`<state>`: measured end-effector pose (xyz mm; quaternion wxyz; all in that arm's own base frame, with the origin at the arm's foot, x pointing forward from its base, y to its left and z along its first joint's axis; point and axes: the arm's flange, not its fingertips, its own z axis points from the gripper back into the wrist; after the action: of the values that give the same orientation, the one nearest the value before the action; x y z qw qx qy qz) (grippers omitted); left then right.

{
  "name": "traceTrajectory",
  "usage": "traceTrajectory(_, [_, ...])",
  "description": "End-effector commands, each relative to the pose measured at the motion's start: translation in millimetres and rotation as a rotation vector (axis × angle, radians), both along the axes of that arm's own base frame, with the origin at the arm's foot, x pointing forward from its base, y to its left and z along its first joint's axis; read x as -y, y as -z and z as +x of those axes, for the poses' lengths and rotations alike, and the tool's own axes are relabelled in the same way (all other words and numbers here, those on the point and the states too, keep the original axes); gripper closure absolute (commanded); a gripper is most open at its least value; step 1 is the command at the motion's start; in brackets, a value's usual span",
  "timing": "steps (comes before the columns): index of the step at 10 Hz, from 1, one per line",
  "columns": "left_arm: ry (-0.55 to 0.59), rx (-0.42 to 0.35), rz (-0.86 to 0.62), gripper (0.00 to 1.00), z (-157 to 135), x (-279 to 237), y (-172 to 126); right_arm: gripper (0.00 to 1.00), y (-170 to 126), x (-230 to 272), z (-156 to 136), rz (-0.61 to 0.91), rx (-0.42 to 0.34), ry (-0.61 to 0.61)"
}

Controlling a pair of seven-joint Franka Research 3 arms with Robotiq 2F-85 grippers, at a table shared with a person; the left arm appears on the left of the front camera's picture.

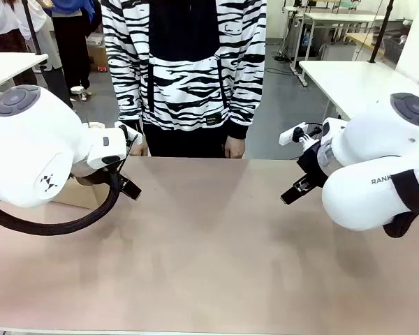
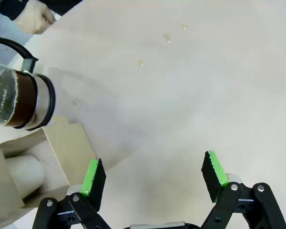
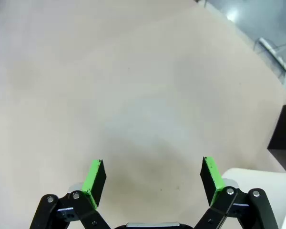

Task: Pour a drink into a cup and package it in a carrier.
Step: Pick up the 600 ml Paper Cup and place it in the middle top area of the table.

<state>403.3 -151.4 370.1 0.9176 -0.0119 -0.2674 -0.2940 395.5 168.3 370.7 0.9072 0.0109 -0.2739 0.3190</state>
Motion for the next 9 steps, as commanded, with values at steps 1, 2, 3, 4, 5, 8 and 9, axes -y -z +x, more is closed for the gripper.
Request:
traceTrajectory(1, [0.000,0.000,0.000,0.00,0.0,0.0,-0.1,0.00,0.0,0.0,0.0,0.000,0.000,0.000])
traceTrajectory(2, [0.000,0.000,0.000,0.00,0.0,0.0,-0.1,0.00,0.0,0.0,0.0,0.000,0.000,0.000])
traceTrajectory(3, [0.000,0.000,0.000,0.00,0.0,0.0,-0.1,0.00,0.0,0.0,0.0,0.000,0.000,0.000])
traceTrajectory(4, [0.000,0.000,0.000,0.00,0.0,0.0,-0.1,0.00,0.0,0.0,0.0,0.000,0.000,0.000])
traceTrajectory(5, [0.000,0.000,0.000,0.00,0.0,0.0,-0.1,0.00,0.0,0.0,0.0,0.000,0.000,0.000])
traceTrajectory(8, [0.000,0.000,0.000,0.00,0.0,0.0,-0.1,0.00,0.1,-0.1,0.0,-0.001,0.000,-0.001])
traceTrajectory(9, [0.000,0.000,0.000,0.00,0.0,0.0,-0.1,0.00,-27.1,-7.5,6.0,-0.006,0.045,0.013])
